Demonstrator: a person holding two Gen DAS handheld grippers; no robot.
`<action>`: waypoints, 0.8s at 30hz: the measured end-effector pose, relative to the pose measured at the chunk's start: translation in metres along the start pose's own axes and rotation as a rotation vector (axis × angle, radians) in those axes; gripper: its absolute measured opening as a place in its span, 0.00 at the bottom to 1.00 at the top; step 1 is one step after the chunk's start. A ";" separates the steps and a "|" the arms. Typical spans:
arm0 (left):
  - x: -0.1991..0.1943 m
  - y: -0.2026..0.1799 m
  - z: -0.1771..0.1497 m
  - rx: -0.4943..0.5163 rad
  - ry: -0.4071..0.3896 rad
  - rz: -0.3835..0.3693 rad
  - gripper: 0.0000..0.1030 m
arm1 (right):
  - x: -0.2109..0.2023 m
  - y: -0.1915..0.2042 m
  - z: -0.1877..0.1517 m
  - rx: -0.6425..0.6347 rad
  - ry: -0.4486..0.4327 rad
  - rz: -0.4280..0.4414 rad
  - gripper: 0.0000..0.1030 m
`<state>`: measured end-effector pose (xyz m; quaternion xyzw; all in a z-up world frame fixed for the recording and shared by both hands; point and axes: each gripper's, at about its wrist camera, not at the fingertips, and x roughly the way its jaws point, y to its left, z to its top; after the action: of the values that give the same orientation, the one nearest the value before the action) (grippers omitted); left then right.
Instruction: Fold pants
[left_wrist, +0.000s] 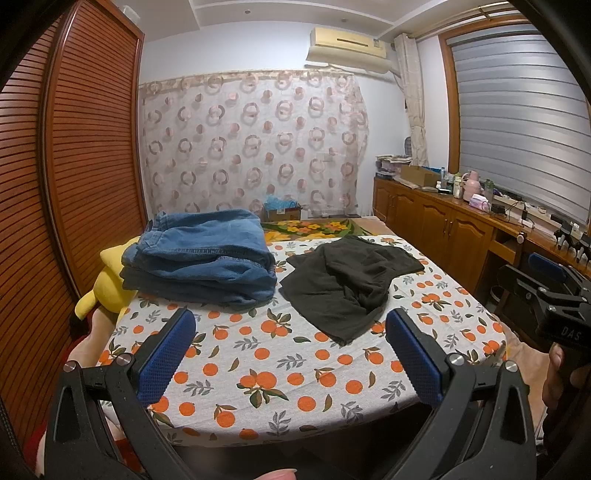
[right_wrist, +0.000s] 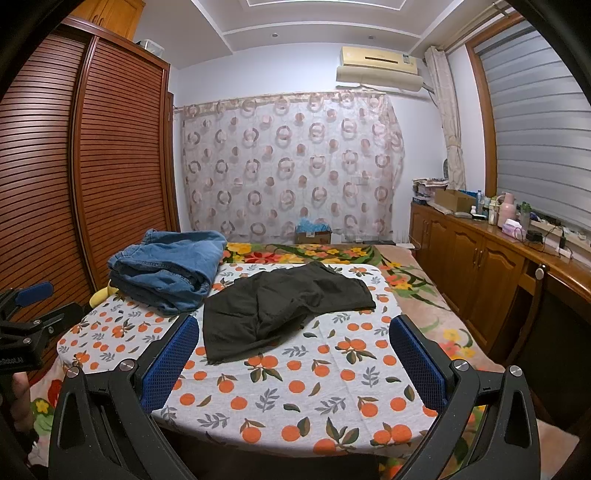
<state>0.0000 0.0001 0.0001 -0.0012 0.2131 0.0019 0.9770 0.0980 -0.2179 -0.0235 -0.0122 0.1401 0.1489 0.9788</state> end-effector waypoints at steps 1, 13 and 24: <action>-0.002 0.002 0.004 0.000 0.002 0.001 1.00 | 0.001 -0.001 0.000 0.001 0.003 -0.001 1.00; 0.038 -0.001 0.003 0.011 0.075 -0.028 1.00 | 0.017 -0.012 0.001 0.007 0.043 0.007 1.00; 0.096 -0.014 -0.002 0.057 0.148 -0.122 1.00 | 0.060 -0.032 -0.001 0.002 0.119 -0.009 0.99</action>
<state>0.0866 -0.0134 -0.0420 0.0137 0.2843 -0.0637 0.9565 0.1625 -0.2314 -0.0418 -0.0208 0.1981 0.1435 0.9694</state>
